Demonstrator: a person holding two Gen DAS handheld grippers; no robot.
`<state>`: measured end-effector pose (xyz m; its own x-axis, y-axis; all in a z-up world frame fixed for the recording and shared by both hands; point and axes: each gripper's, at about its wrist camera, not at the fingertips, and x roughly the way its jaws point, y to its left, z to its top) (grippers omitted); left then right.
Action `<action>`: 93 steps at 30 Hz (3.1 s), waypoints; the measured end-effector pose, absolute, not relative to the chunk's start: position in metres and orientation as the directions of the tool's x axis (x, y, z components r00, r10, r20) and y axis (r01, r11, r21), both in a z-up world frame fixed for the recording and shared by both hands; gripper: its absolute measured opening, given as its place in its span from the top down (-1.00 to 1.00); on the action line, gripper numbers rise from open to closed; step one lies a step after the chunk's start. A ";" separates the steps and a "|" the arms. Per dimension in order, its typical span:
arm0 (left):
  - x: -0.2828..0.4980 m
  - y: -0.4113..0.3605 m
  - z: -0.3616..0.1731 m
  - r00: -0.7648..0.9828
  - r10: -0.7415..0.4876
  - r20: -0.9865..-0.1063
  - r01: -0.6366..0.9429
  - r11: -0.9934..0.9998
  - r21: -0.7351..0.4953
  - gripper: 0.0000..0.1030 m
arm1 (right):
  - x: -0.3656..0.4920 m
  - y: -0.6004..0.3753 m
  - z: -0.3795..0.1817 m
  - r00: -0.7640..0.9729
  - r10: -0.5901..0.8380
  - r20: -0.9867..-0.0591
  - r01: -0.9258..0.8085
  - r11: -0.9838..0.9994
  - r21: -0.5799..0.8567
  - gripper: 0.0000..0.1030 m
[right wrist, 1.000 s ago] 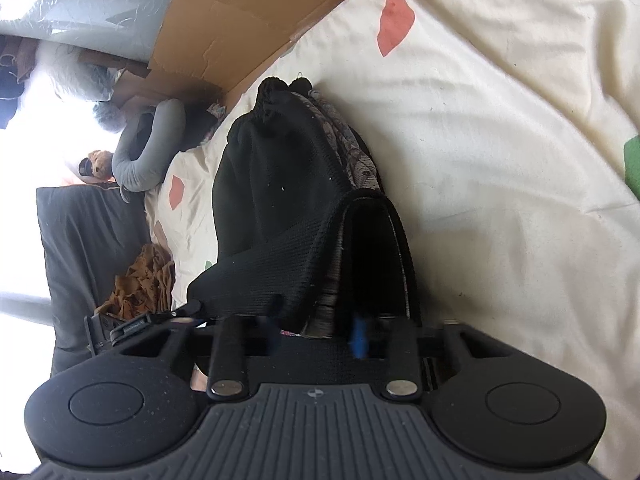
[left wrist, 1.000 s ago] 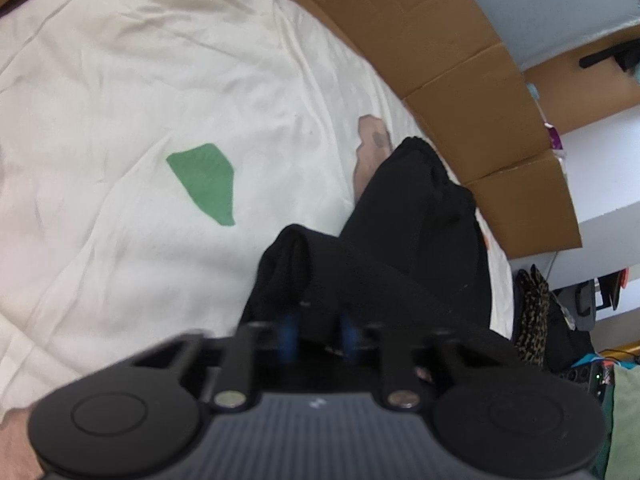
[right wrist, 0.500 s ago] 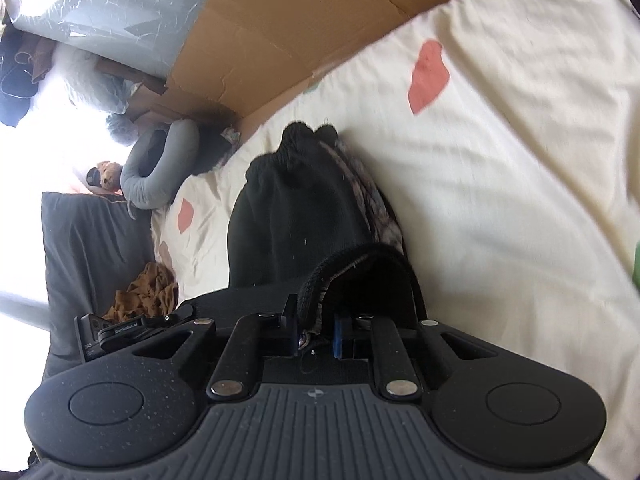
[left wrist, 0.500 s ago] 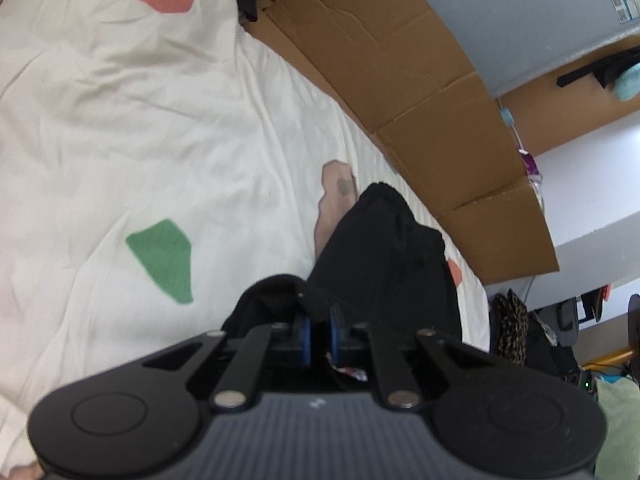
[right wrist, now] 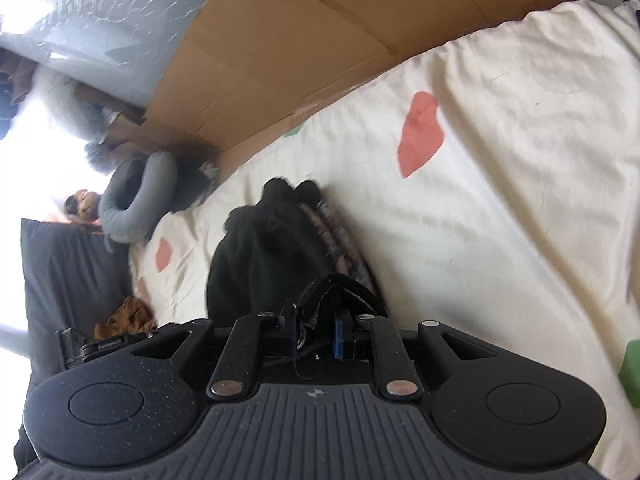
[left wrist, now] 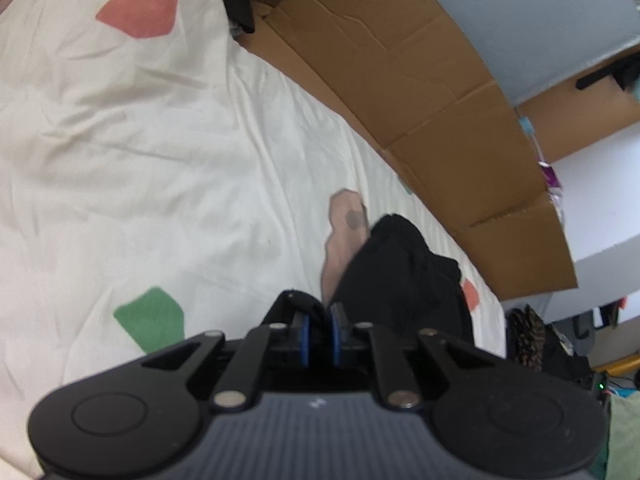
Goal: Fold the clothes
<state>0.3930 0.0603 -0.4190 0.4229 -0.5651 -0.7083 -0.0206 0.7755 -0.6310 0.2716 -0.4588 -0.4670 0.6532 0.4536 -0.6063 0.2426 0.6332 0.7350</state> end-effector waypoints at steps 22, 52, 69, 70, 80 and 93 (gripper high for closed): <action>0.375 0.060 -0.412 0.460 -0.458 -0.760 0.107 0.879 -0.465 0.42 | 0.273 -0.462 -0.448 0.668 0.285 -0.687 0.227 0.802 0.553 0.32; 0.403 0.028 -0.428 0.510 -0.414 -0.754 0.196 0.909 -0.367 0.95 | 0.299 -0.451 -0.455 0.652 0.263 -0.711 0.185 0.854 0.486 0.93; 0.401 0.018 -0.445 0.470 -0.360 -0.806 0.225 0.932 -0.285 0.30 | 0.300 -0.450 -0.475 0.625 0.263 -0.735 0.194 0.859 0.473 0.06; 0.402 0.016 -0.445 0.470 -0.356 -0.808 0.229 0.933 -0.277 0.30 | 0.302 -0.448 -0.476 0.623 0.261 -0.738 0.192 0.863 0.468 0.06; 0.410 -0.001 -0.450 0.460 -0.302 -0.835 0.255 0.946 -0.202 0.29 | 0.320 -0.429 -0.491 0.582 0.239 -0.777 0.152 0.907 0.393 0.10; 0.402 0.001 -0.449 0.473 -0.326 -0.818 0.223 0.943 -0.247 0.82 | 0.325 -0.409 -0.491 0.576 0.221 -0.787 0.081 0.942 0.324 0.58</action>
